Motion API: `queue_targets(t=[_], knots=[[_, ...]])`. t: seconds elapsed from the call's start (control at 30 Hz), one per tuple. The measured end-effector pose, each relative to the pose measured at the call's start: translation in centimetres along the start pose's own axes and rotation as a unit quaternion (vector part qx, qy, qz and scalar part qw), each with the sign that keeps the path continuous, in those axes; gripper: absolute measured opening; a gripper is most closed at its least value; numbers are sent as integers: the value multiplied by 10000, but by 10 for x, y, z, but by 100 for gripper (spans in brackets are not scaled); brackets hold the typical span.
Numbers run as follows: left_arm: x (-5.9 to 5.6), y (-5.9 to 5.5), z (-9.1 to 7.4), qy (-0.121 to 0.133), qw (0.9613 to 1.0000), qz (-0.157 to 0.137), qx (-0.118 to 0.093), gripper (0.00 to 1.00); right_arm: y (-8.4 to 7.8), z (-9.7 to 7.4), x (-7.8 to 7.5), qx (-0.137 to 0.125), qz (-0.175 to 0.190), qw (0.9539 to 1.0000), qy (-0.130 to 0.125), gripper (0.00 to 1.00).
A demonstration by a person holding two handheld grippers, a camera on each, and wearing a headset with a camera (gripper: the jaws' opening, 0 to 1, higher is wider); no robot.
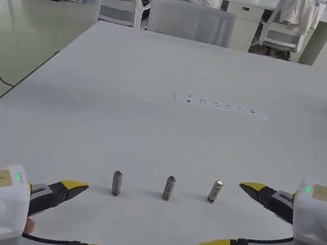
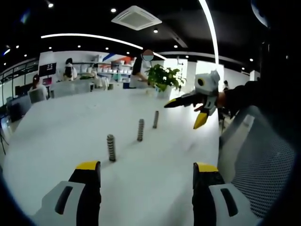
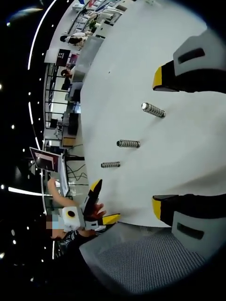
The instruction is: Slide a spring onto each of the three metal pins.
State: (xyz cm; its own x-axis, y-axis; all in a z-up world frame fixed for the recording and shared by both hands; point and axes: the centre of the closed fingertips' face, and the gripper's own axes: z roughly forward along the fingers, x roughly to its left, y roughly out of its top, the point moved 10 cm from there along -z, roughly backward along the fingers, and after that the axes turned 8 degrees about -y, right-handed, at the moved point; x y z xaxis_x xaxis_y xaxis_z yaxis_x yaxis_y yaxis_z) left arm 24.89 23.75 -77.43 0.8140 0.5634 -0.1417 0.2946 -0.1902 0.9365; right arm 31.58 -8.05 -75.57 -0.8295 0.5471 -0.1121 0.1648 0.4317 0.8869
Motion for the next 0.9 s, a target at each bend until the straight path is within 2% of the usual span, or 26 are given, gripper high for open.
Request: queue_targets(t=[0.07, 0.23, 0.37, 0.9], knots=[[0, 0, 0, 8, 10000, -10, -23, 76, -2, 1, -1, -77, 6, 10000, 13, 91], [1, -1, 0, 31, 9999, -59, -78, 77, -9, 1, -3, -26, 113, 9999, -2, 93], [2, -4, 0, 50, 9998, -118, -138, 78, -9, 1, -5, -235, 236, 9994, -25, 95], [2, -8, 3, 93, 9993, -233, -284, 78, -15, 2, -3, -245, 441, 9987, -23, 97]])
